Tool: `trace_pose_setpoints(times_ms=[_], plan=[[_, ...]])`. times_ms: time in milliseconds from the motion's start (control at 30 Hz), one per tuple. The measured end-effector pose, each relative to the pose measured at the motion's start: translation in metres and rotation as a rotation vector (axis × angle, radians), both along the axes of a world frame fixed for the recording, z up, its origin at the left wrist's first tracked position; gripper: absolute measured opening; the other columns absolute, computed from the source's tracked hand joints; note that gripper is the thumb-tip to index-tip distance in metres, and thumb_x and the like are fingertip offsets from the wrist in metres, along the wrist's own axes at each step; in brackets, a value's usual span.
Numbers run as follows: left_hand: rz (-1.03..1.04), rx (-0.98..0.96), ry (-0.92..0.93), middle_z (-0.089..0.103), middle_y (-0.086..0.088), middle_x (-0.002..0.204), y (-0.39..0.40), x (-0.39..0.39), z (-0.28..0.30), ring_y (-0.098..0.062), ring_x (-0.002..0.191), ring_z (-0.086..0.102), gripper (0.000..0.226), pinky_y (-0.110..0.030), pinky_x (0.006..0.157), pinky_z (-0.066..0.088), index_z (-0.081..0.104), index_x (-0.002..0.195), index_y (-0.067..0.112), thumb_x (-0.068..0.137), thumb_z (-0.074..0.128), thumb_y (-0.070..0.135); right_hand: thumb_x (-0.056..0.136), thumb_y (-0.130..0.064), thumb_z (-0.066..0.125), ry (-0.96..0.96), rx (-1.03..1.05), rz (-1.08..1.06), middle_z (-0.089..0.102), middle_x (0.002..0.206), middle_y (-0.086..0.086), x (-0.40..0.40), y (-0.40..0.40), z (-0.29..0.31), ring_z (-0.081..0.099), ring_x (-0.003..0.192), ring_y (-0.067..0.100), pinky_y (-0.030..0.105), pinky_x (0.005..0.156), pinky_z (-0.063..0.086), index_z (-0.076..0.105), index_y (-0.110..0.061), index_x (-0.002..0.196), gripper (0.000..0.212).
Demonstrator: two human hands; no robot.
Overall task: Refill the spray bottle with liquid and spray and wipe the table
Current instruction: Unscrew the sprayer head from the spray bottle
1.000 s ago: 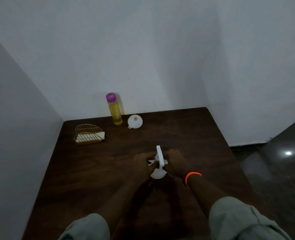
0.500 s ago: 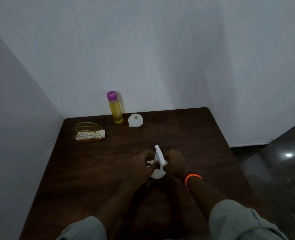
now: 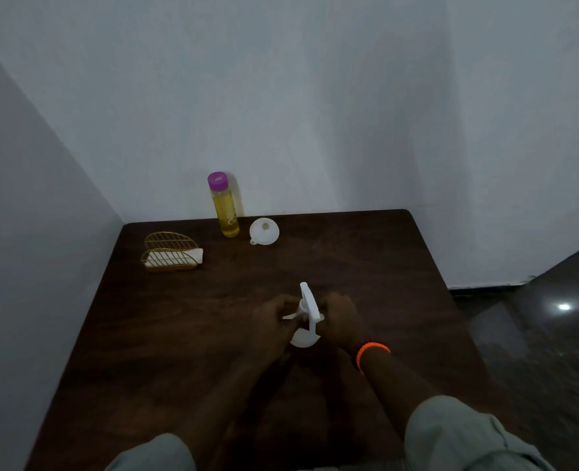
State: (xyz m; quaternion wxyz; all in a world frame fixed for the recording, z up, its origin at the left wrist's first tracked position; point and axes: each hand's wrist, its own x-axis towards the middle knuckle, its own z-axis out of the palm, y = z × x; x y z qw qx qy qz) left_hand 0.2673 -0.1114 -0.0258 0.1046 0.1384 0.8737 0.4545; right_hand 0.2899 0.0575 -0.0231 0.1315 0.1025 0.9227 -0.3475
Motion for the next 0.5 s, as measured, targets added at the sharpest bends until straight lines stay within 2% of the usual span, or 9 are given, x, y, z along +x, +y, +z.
trace_pose_setpoints(times_ms=[100,200,267,333,400,433,500], plan=[[0.07,0.05,0.0,0.066,0.018,0.087,0.01,-0.001,0.004,0.006,0.079,0.063,0.028,-0.014,0.071,0.047,0.069,0.101,0.019,0.076,0.082,0.019,0.058,-0.045,0.055,0.019,0.033,-0.035,0.05,0.067,-0.006,0.001,-0.002,-0.003,0.052,0.068,0.019,0.019,0.054,0.029,0.044,-0.022,0.061,0.026],[0.003,-0.008,-0.069,0.068,0.006,0.101,0.013,-0.002,0.013,-0.007,0.088,0.064,0.04,-0.015,0.073,0.045,0.063,0.118,0.017,0.08,0.075,0.013,0.06,-0.049,0.054,0.061,0.019,-0.046,0.043,0.058,-0.011,0.002,-0.002,-0.005,0.044,0.059,0.017,0.022,0.054,0.03,0.036,-0.028,0.051,0.029],[-0.054,-0.066,-0.096,0.069,0.001,0.11,0.008,-0.007,0.015,-0.014,0.099,0.065,0.04,-0.013,0.076,0.045,0.064,0.122,0.016,0.083,0.074,0.017,0.059,-0.05,0.049,0.049,0.016,-0.037,0.053,0.063,-0.005,0.002,-0.003,-0.005,0.052,0.061,0.02,0.031,0.055,0.042,0.044,-0.024,0.055,0.027],[-0.097,-0.079,-0.114,0.07,0.002,0.11,0.004,-0.009,0.014,-0.012,0.1,0.066,0.037,-0.007,0.073,0.043,0.066,0.121,0.016,0.085,0.073,0.02,0.056,-0.057,0.041,0.061,-0.006,-0.03,0.061,0.069,0.002,0.003,-0.003,-0.005,0.056,0.064,0.02,0.038,0.059,0.05,0.055,-0.02,0.062,0.04],[-0.117,-0.025,-0.105,0.072,0.004,0.106,-0.001,-0.005,0.015,-0.008,0.097,0.066,0.033,-0.007,0.076,0.046,0.069,0.118,0.015,0.085,0.073,0.015,0.053,-0.058,0.039,0.065,-0.009,-0.032,0.063,0.073,0.007,0.004,-0.004,0.001,0.051,0.064,0.019,0.033,0.059,0.042,0.062,-0.014,0.068,0.051],[-0.101,0.01,-0.081,0.072,0.007,0.102,-0.003,-0.003,0.015,-0.006,0.094,0.067,0.03,-0.011,0.078,0.05,0.071,0.114,0.016,0.084,0.074,0.013,0.056,-0.055,0.045,0.061,-0.009,-0.028,0.065,0.076,0.01,0.005,-0.005,0.005,0.05,0.065,0.018,0.031,0.06,0.04,0.065,-0.01,0.07,0.051],[-0.05,0.016,-0.064,0.073,0.013,0.093,-0.006,-0.004,0.012,-0.002,0.086,0.07,0.023,-0.023,0.08,0.057,0.074,0.103,0.021,0.081,0.077,0.014,0.063,-0.046,0.054,0.039,-0.003,-0.023,0.066,0.077,0.011,0.006,-0.004,0.008,0.051,0.066,0.017,0.032,0.06,0.042,0.061,-0.013,0.064,0.034]])
